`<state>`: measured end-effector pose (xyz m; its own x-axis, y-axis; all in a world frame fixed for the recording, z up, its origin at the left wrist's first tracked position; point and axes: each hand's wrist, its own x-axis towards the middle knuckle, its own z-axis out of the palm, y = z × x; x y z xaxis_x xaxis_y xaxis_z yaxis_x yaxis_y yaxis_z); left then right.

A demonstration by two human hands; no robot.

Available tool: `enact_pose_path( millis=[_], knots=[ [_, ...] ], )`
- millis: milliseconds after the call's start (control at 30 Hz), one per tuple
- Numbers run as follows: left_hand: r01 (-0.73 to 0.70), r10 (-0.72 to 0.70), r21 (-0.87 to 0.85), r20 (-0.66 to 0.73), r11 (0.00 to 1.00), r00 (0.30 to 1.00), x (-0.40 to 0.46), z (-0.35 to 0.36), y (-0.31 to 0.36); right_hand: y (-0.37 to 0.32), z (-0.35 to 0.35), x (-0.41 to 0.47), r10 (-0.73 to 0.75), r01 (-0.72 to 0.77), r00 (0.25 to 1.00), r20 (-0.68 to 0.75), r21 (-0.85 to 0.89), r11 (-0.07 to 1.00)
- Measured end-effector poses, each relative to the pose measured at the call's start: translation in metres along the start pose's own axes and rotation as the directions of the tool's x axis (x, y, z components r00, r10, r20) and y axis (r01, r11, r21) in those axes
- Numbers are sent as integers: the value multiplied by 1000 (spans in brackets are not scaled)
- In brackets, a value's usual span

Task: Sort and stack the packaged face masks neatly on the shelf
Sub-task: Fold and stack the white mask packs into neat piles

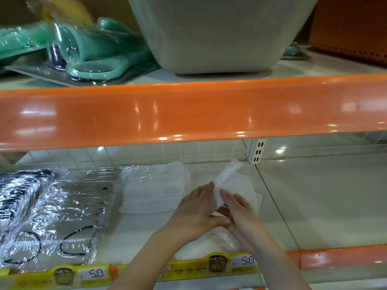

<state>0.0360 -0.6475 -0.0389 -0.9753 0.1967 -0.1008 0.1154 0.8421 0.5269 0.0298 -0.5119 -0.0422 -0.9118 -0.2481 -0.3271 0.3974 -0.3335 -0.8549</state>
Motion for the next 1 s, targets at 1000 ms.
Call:
enact_pose_path(
  millis=[1000],
  knots=[
    [87, 3, 573, -154, 815, 988, -33, -22, -157, 71, 63, 70, -276, 455, 804, 526, -844, -284]
  ],
)
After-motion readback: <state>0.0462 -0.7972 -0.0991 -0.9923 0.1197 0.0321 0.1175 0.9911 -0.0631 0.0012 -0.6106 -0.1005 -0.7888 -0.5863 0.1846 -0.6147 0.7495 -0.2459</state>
